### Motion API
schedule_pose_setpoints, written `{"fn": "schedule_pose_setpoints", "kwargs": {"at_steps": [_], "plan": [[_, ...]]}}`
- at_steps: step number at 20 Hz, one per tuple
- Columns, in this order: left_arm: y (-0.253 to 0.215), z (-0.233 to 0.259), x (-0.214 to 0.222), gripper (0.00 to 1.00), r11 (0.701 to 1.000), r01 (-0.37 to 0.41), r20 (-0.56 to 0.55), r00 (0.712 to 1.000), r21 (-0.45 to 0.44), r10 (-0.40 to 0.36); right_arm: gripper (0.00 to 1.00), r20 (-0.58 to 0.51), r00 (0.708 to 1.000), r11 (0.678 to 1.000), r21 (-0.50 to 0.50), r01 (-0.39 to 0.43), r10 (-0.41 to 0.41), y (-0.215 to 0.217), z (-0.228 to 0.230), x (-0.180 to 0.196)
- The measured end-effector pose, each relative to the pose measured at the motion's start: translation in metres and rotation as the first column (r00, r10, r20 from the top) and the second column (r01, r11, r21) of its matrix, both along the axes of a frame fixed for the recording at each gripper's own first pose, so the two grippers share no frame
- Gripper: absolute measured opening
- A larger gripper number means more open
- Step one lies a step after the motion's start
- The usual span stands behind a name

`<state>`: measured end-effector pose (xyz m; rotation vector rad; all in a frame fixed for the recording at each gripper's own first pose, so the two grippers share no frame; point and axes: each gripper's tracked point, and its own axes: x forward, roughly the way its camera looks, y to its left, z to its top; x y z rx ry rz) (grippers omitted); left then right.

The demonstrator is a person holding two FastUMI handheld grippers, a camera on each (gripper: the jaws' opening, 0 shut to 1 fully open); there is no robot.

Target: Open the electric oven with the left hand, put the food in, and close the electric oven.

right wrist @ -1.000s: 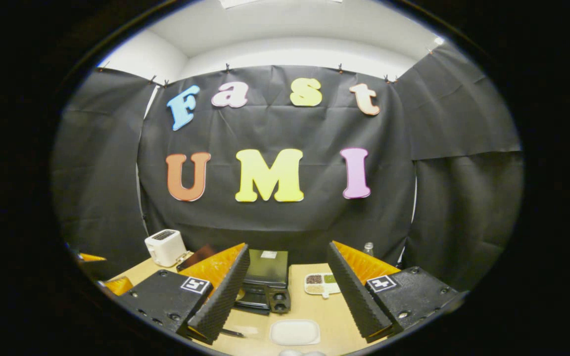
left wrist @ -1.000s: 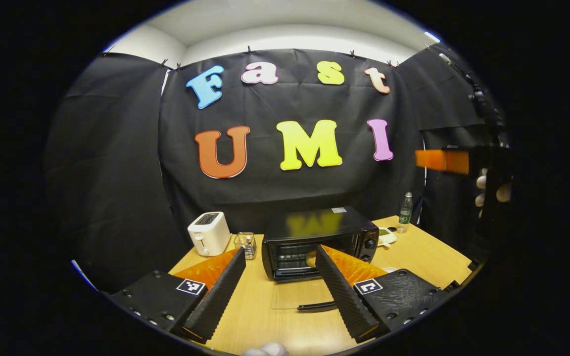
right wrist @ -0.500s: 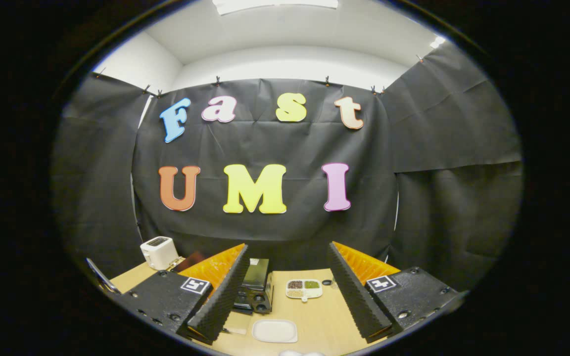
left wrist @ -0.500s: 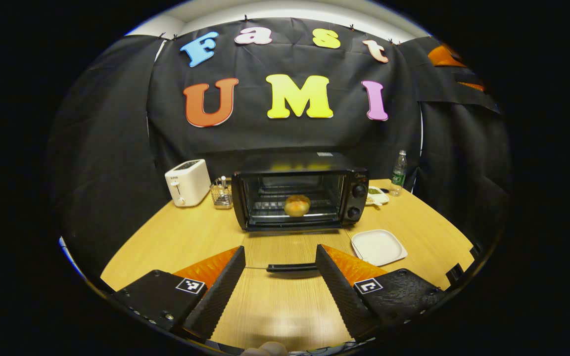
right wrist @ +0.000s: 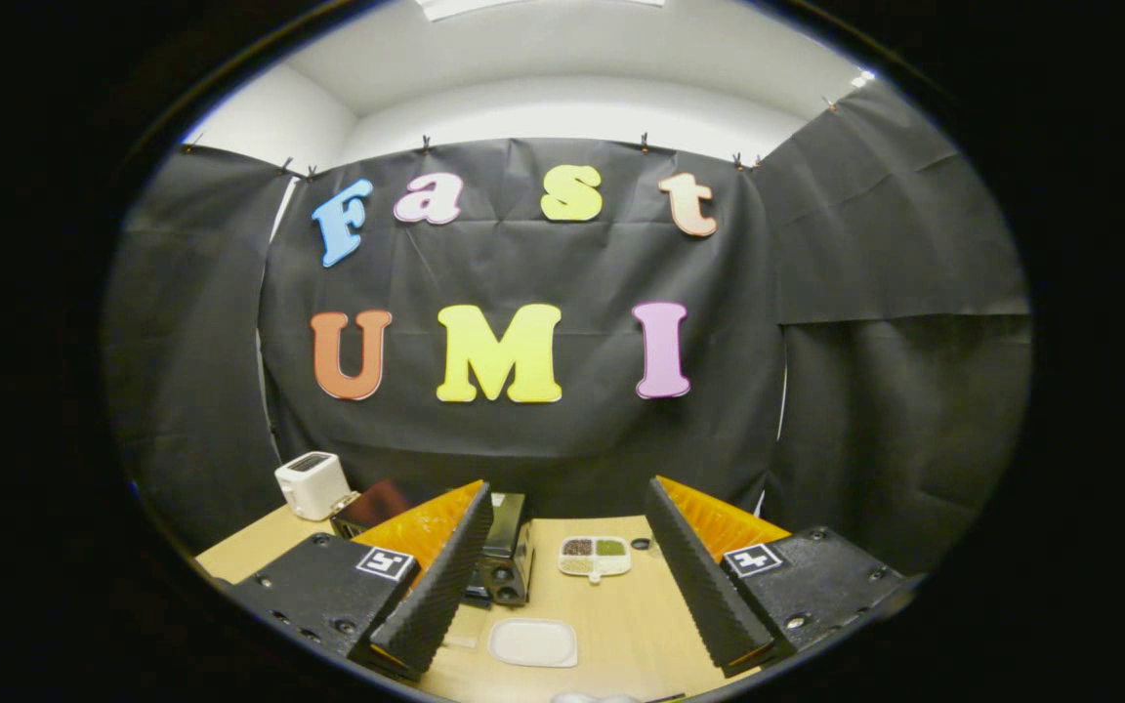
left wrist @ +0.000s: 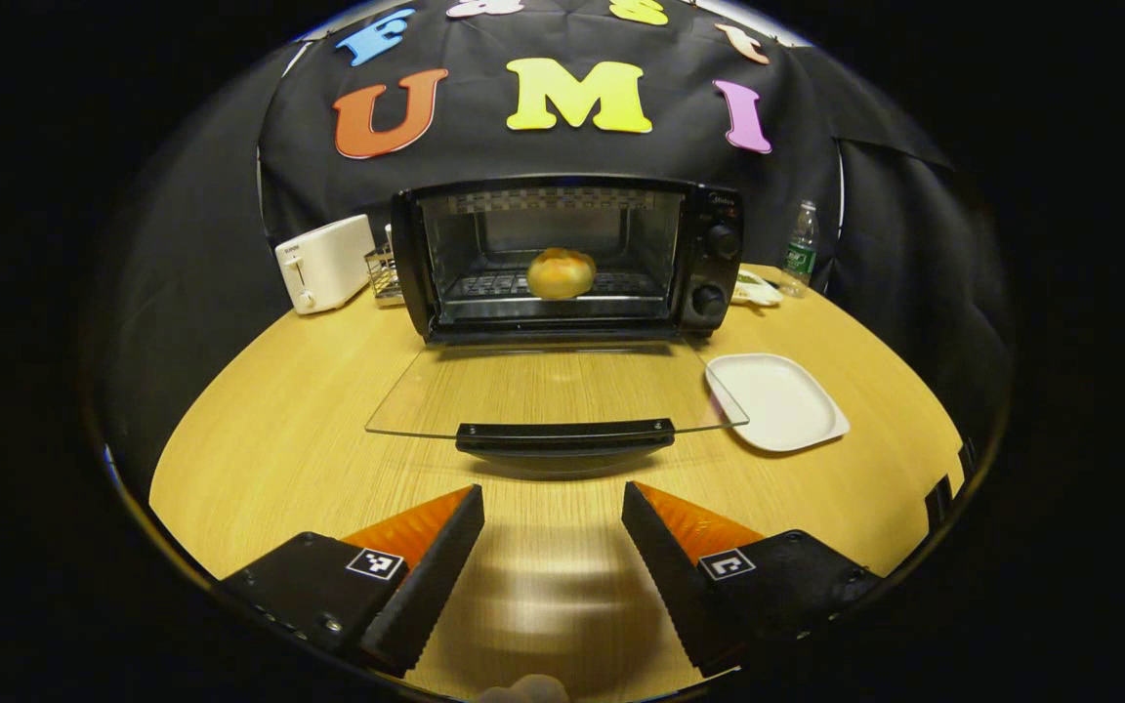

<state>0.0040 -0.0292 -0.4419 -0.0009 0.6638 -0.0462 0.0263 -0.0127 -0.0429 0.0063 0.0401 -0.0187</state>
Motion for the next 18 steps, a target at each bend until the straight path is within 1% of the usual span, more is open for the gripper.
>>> {"fn": "schedule_pose_setpoints", "kwargs": {"at_steps": [1,3,5,6,7,8,10,11,12,13,18], "plan": [[0.000,-0.006,0.004,0.94,1.000,0.000,-0.010,1.000,0.002,0.000,0.96,-0.005,1.000,1.000,0.000,0.002,-0.002,-0.002,0.000,0.001],[0.000,-0.017,0.009,0.94,1.000,0.006,-0.036,0.999,0.014,-0.006,0.96,-0.012,1.000,1.000,0.002,0.008,-0.008,-0.004,-0.002,0.005],[-0.001,-0.025,0.015,0.94,1.000,0.005,-0.049,0.999,0.006,-0.005,0.96,-0.017,1.000,1.000,0.004,0.011,-0.011,-0.006,-0.004,0.008],[0.001,-0.028,0.018,0.94,1.000,0.000,-0.055,0.999,0.010,0.000,1.00,-0.022,1.000,1.000,0.001,0.017,-0.017,-0.007,-0.004,0.010],[0.001,-0.030,0.021,0.94,1.000,-0.002,-0.059,0.998,0.005,0.002,0.96,-0.023,1.000,1.000,0.001,0.017,-0.017,-0.008,-0.006,0.011],[0.001,-0.029,0.023,0.94,1.000,-0.002,-0.056,0.998,0.003,0.003,1.00,-0.027,0.999,1.000,0.001,0.018,-0.018,-0.008,-0.006,0.012],[0.000,-0.028,0.027,0.94,1.000,0.004,-0.054,0.999,0.005,-0.004,1.00,-0.036,0.999,1.000,0.000,0.020,-0.020,-0.010,-0.010,0.015],[-0.001,-0.027,0.028,0.93,1.000,0.009,-0.049,0.999,0.007,-0.009,0.96,-0.041,0.999,1.000,0.001,0.019,-0.019,-0.010,-0.012,0.017],[-0.001,-0.027,0.028,0.94,1.000,0.009,-0.051,0.999,0.011,-0.009,0.96,-0.046,0.999,1.000,0.004,0.017,-0.017,-0.009,-0.014,0.018],[-0.001,-0.026,0.029,0.93,1.000,0.006,-0.050,0.999,0.007,-0.006,1.00,-0.051,0.999,1.000,0.005,0.018,-0.018,-0.010,-0.015,0.019],[-0.002,-0.010,0.028,0.93,1.000,-0.012,-0.044,0.999,-0.015,0.011,1.00,-0.059,0.998,1.000,0.009,0.007,-0.007,-0.010,-0.017,0.021]]}}
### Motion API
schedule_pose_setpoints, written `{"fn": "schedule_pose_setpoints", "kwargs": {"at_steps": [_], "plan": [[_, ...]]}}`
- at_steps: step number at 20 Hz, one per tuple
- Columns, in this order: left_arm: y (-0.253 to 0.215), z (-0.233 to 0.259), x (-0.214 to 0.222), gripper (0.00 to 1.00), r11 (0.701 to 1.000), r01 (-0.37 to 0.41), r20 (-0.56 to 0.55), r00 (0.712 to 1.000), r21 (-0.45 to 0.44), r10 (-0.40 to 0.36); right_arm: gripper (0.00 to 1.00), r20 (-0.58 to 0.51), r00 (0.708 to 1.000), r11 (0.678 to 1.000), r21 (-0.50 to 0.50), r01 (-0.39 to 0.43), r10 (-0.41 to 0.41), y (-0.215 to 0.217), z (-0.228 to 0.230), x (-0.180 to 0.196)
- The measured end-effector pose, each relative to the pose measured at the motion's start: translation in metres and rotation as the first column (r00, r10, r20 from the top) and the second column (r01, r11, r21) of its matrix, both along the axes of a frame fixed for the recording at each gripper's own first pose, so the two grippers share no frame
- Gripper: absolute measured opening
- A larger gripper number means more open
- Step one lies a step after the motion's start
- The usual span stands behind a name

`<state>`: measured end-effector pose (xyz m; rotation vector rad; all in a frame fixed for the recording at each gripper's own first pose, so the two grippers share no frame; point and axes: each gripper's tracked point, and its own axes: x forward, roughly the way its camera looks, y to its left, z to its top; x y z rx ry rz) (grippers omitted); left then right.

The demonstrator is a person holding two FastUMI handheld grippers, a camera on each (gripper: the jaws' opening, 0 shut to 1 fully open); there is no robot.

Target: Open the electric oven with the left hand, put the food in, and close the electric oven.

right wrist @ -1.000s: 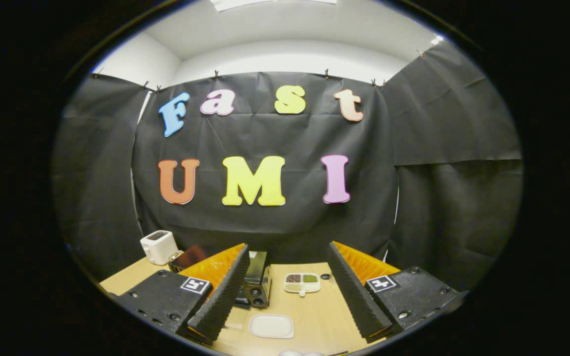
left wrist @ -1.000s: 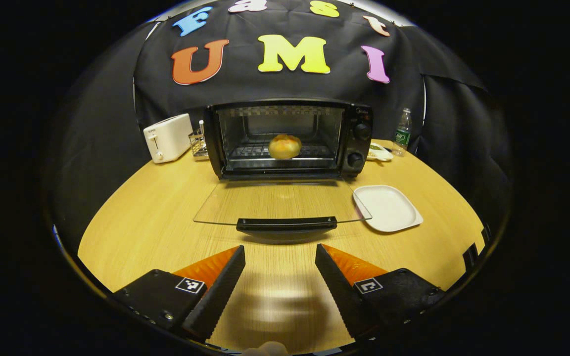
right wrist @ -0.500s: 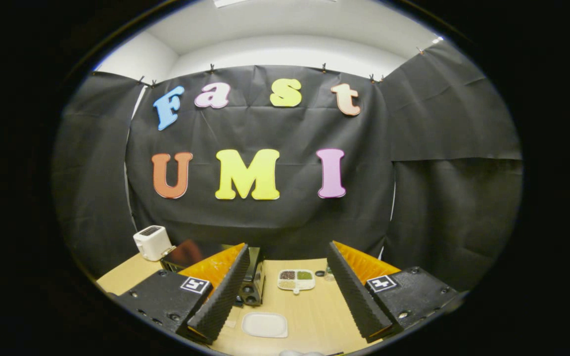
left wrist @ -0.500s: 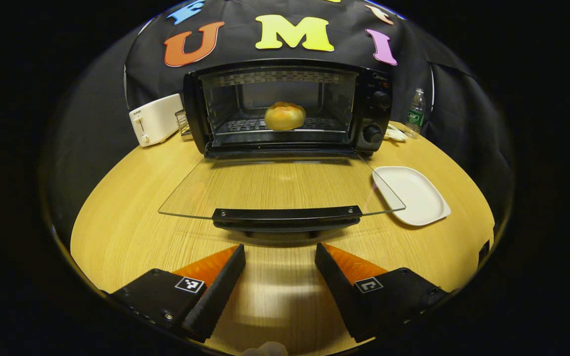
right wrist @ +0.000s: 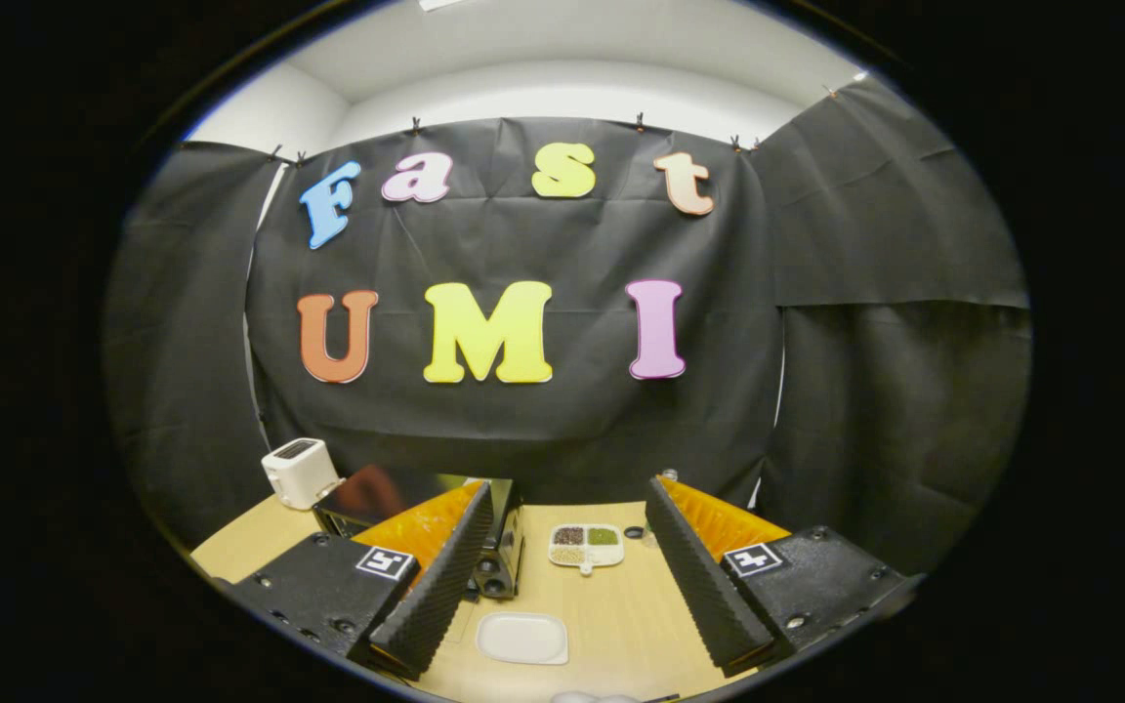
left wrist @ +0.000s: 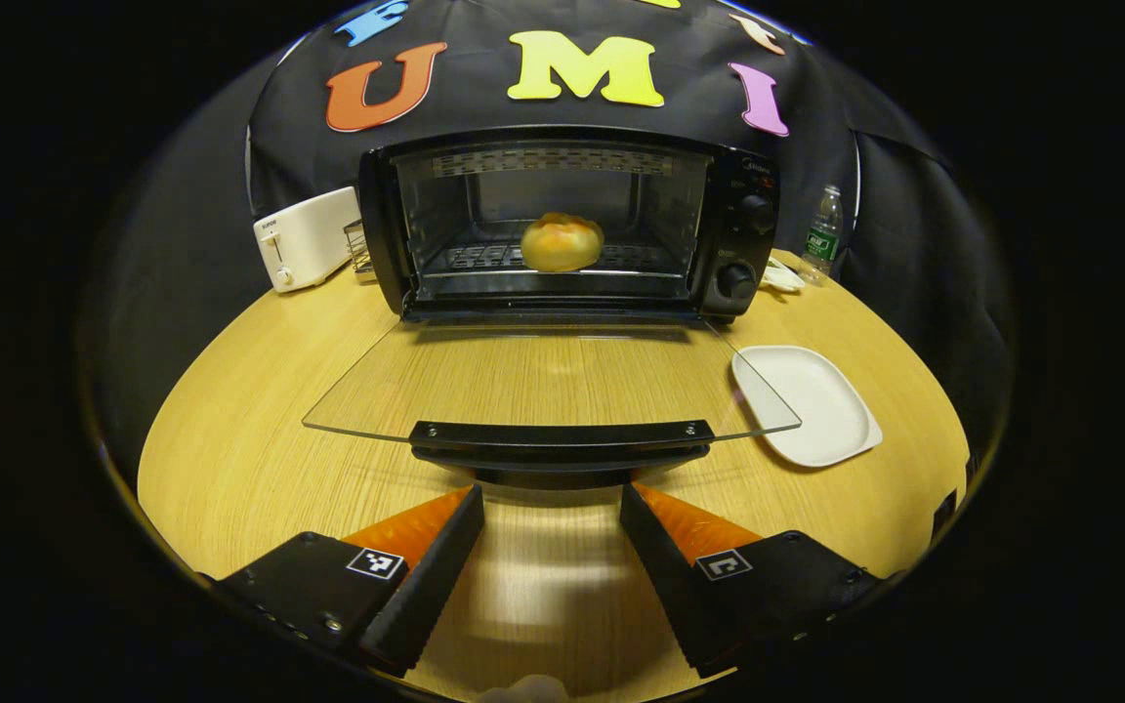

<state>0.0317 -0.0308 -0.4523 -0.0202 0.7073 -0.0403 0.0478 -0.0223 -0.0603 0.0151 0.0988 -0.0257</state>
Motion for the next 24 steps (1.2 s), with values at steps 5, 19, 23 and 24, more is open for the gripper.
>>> {"fn": "schedule_pose_setpoints", "kwargs": {"at_steps": [5,19,23,24], "plan": [[0.001,0.035,0.012,0.93,1.000,0.000,0.052,0.999,-0.005,0.000,1.00,-0.007,1.000,1.000,0.030,-0.007,0.007,0.000,-0.004,0.004],[-0.003,0.117,0.081,0.93,0.999,0.018,0.214,0.977,0.030,-0.024,0.96,-0.011,1.000,0.998,0.055,0.024,-0.024,-0.019,-0.007,0.005],[-0.005,0.132,0.102,0.93,0.999,0.019,0.253,0.967,0.033,-0.027,0.96,-0.015,0.999,0.998,0.059,0.036,-0.036,-0.024,-0.009,0.005],[-0.004,0.135,0.107,0.93,0.999,0.018,0.262,0.965,0.037,-0.027,1.00,-0.018,0.999,0.997,0.060,0.038,-0.037,-0.025,-0.010,0.005]]}}
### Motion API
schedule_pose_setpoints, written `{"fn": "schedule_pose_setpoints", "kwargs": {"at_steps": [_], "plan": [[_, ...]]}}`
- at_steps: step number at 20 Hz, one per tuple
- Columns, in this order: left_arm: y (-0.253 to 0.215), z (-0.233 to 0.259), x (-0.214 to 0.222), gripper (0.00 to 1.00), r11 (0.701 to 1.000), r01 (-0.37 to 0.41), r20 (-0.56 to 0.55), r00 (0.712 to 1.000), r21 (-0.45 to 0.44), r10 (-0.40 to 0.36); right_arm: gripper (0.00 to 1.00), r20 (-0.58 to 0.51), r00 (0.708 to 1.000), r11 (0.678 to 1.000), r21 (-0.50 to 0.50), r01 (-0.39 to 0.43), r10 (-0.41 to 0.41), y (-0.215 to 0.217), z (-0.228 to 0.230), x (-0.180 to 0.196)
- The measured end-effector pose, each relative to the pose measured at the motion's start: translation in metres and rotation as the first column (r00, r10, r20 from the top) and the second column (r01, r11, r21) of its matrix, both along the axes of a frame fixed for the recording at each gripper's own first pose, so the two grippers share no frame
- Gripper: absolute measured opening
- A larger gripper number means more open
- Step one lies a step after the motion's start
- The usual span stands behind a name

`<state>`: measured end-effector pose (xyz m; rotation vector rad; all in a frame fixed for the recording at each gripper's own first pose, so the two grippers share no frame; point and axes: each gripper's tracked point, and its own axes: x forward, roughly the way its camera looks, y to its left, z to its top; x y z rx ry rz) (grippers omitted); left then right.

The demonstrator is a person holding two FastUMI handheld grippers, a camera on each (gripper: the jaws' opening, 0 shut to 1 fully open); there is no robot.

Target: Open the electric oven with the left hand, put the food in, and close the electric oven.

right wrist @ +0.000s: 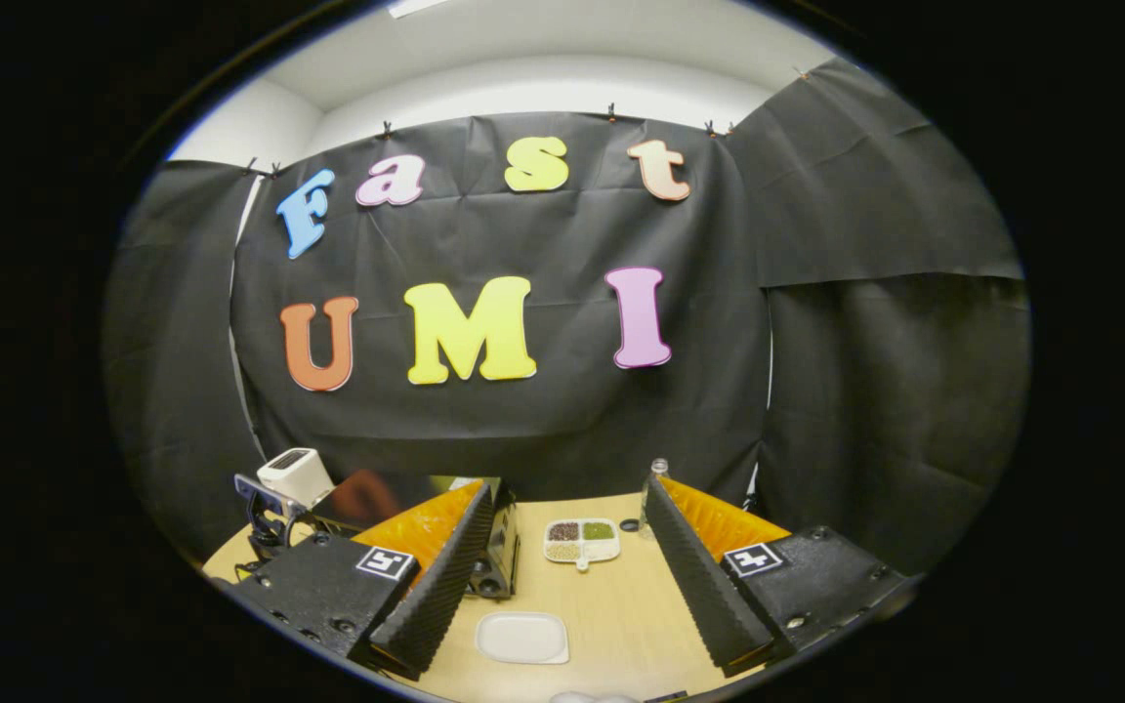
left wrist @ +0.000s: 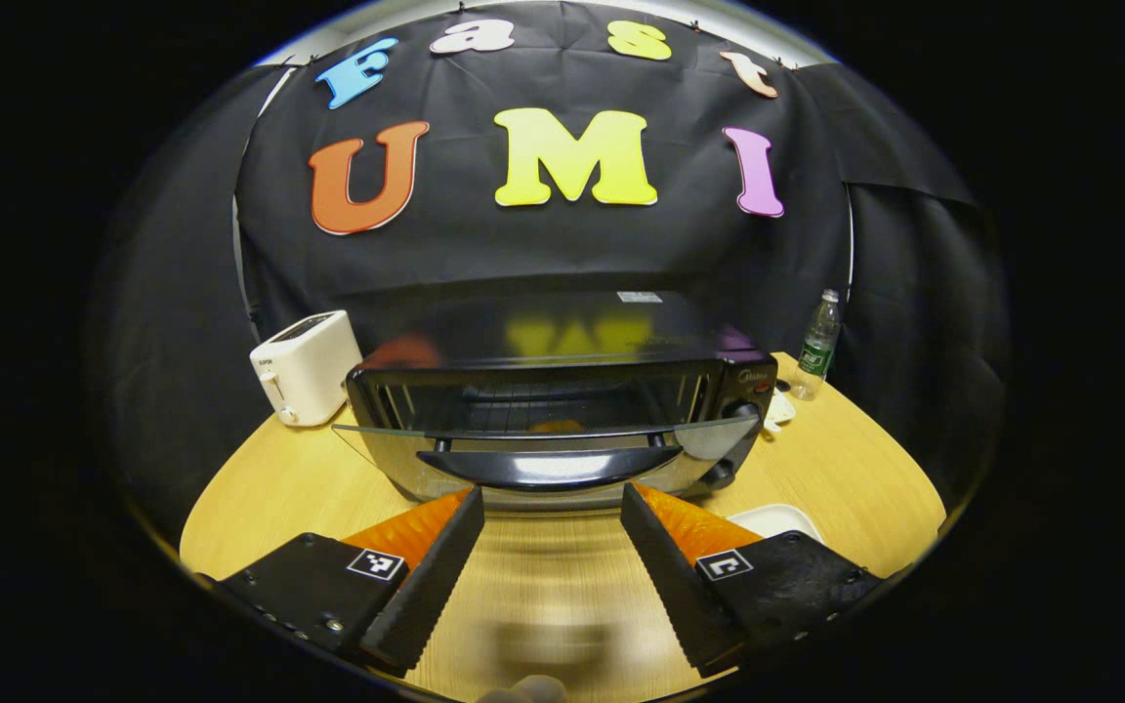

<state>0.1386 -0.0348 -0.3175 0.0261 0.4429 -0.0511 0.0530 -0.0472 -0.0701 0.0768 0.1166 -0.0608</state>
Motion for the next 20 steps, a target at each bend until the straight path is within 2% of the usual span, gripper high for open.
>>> {"fn": "schedule_pose_setpoints", "kwargs": {"at_steps": [5,6,8,9,12,14,15,17,19,20], "plan": [[0.000,0.017,0.023,0.93,1.000,-0.013,0.051,0.999,-0.004,0.013,1.00,-0.006,1.000,1.000,0.000,-0.003,0.003,0.000,-0.002,0.001],[-0.002,0.018,0.026,0.93,1.000,-0.012,0.056,0.998,-0.009,0.012,0.96,-0.005,1.000,1.000,0.001,-0.001,0.001,-0.001,-0.003,0.002],[-0.003,0.019,0.034,0.93,1.000,-0.014,0.065,0.998,-0.003,0.014,0.96,-0.009,1.000,1.000,0.003,0.001,-0.001,-0.002,-0.004,0.003],[-0.004,0.018,0.038,0.93,1.000,-0.011,0.060,0.998,0.001,0.011,1.00,-0.012,1.000,1.000,0.003,0.002,-0.002,-0.003,-0.005,0.003],[-0.002,0.018,0.045,0.93,1.000,-0.026,0.064,0.998,0.003,0.026,1.00,-0.020,1.000,1.000,0.006,-0.001,0.002,-0.002,-0.007,0.003],[-0.002,0.017,0.045,0.94,1.000,-0.024,0.065,0.998,0.003,0.023,1.00,-0.022,1.000,1.000,0.007,-0.002,0.002,-0.002,-0.008,0.004],[-0.001,0.017,0.044,0.95,1.000,-0.026,0.062,0.998,0.004,0.026,0.96,-0.023,1.000,1.000,0.009,-0.002,0.002,-0.003,-0.008,0.005],[0.005,0.022,0.042,0.95,0.999,-0.039,0.070,0.997,0.012,0.038,1.00,-0.021,1.000,1.000,0.015,-0.004,0.004,-0.002,-0.006,0.004],[0.006,0.033,0.034,0.95,0.999,-0.045,0.082,0.996,0.005,0.045,0.96,-0.019,1.000,1.000,0.016,-0.007,0.007,-0.001,-0.004,0.005],[0.007,0.045,0.030,0.95,0.999,-0.045,0.098,0.994,0.005,0.045,1.00,-0.011,1.000,1.000,0.017,-0.012,0.012,0.001,0.000,0.005]]}}
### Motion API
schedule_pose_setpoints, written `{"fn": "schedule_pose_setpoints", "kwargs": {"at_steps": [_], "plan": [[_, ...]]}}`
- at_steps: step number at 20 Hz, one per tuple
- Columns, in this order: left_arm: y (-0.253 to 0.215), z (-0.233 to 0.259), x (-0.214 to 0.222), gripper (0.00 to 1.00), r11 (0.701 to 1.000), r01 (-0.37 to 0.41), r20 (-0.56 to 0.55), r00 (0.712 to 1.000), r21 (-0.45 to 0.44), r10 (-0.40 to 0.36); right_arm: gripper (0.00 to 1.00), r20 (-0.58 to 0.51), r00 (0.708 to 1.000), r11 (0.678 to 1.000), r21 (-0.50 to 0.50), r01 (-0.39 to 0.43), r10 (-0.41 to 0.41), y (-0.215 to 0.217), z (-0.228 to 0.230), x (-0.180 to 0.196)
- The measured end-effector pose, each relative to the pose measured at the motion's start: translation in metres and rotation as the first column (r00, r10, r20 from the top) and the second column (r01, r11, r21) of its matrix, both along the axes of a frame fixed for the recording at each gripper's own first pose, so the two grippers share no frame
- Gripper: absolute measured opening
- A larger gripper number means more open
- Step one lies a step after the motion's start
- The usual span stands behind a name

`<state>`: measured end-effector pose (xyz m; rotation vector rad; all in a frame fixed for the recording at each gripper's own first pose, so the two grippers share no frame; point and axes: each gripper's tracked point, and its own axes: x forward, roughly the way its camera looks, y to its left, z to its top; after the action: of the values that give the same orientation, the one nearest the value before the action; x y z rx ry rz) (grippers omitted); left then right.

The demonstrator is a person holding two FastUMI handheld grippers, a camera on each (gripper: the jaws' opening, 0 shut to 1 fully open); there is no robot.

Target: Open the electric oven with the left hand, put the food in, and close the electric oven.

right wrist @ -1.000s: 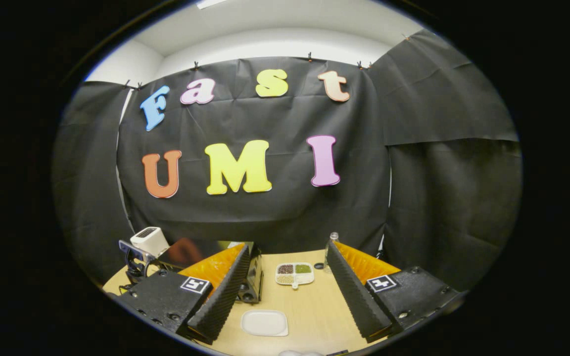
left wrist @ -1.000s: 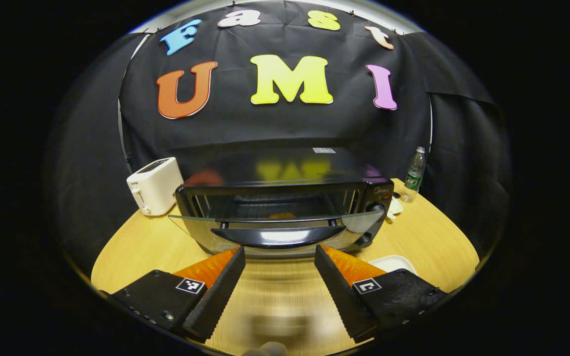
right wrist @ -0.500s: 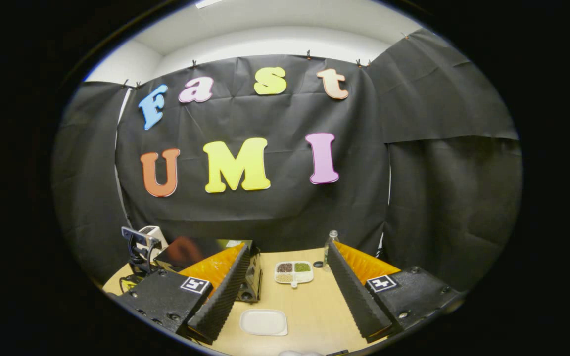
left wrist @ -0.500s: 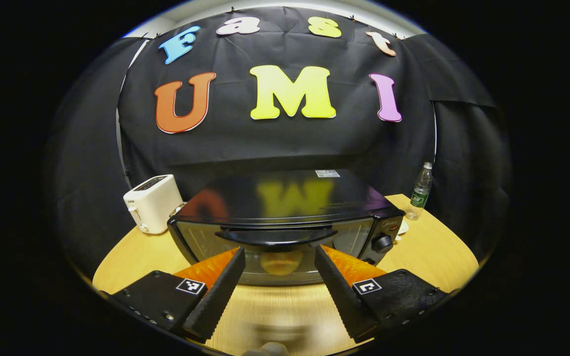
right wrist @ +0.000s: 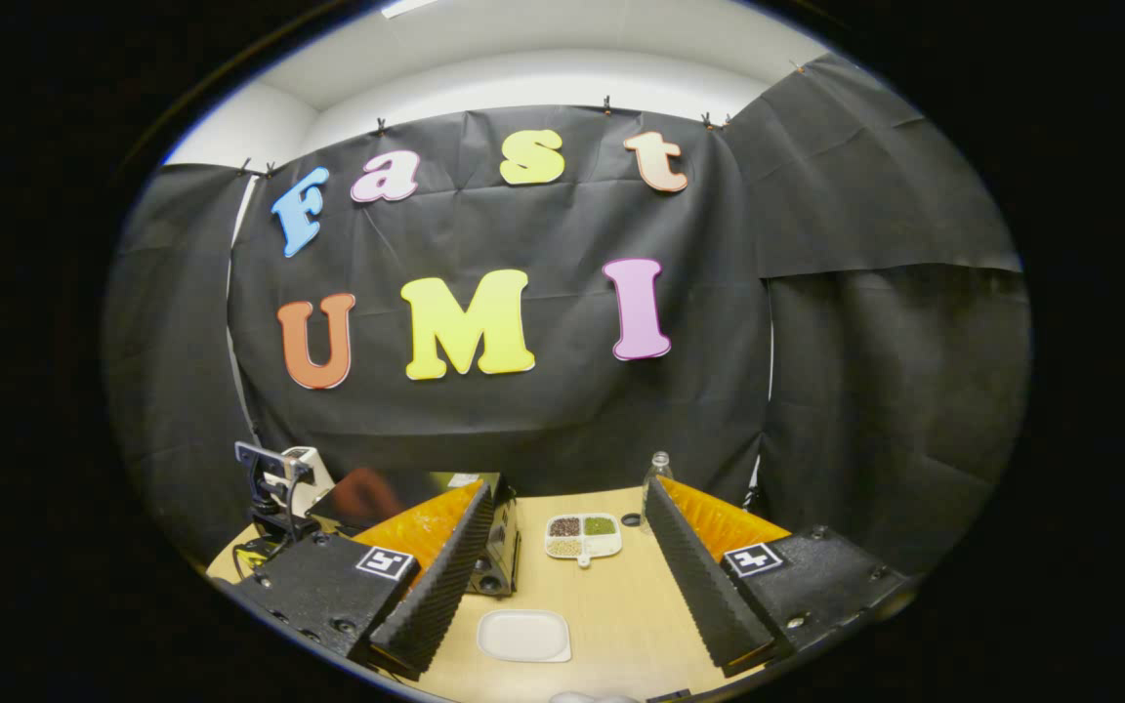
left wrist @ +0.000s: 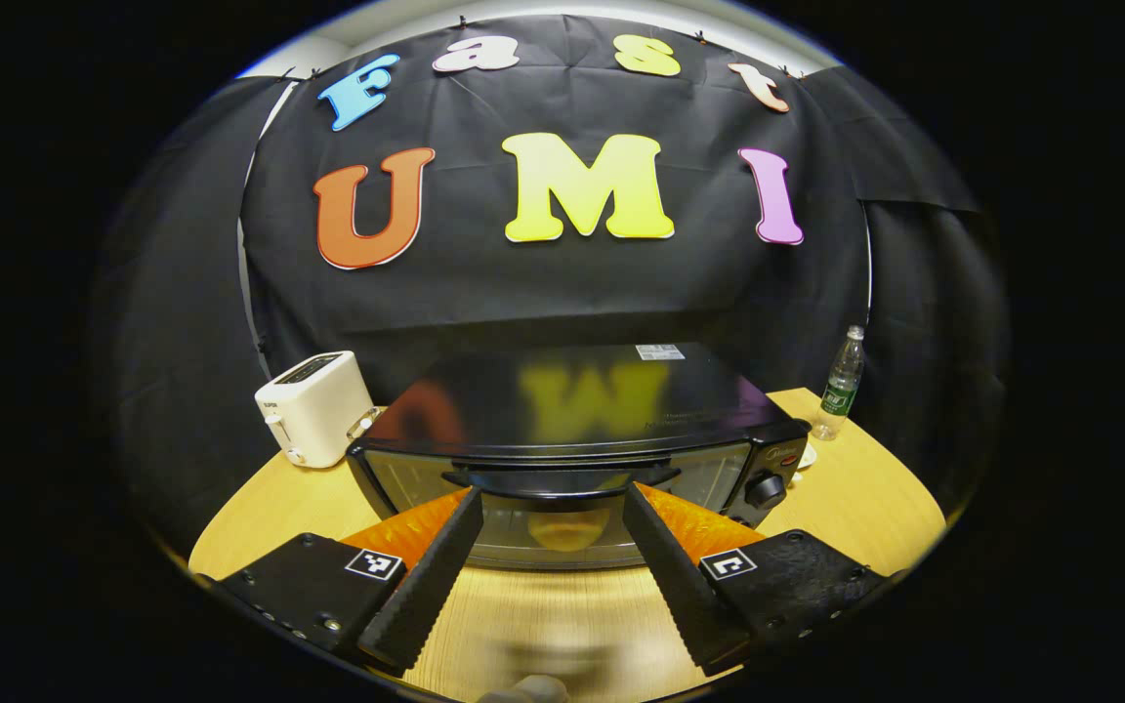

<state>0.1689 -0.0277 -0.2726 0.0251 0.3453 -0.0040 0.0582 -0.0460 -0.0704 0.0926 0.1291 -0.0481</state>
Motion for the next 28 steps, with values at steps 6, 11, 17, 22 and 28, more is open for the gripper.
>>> {"fn": "schedule_pose_setpoints", "kwargs": {"at_steps": [6,11,17,22,28], "plan": [[0.010,0.097,-0.043,0.95,1.000,0.018,0.135,0.991,0.019,-0.020,1.00,0.043,0.999,0.999,-0.015,-0.033,0.034,0.018,0.022,-0.002],[0.026,0.178,-0.086,0.95,0.999,0.018,0.228,0.974,-0.028,-0.011,1.00,0.071,0.995,0.998,-0.027,-0.062,0.064,0.036,0.038,-0.011],[0.045,0.246,-0.129,0.94,0.999,-0.009,0.323,0.946,-0.053,0.026,1.00,0.081,0.994,0.996,-0.045,-0.075,0.079,0.050,0.044,-0.028],[0.050,0.263,-0.155,0.94,0.998,-0.014,0.351,0.936,-0.057,0.033,0.96,0.076,0.994,0.996,-0.050,-0.070,0.074,0.056,0.042,-0.042],[0.053,0.264,-0.166,0.94,0.998,-0.002,0.343,0.939,-0.058,0.022,1.00,0.082,0.995,0.997,-0.042,-0.061,0.064,0.056,0.046,-0.053]]}}
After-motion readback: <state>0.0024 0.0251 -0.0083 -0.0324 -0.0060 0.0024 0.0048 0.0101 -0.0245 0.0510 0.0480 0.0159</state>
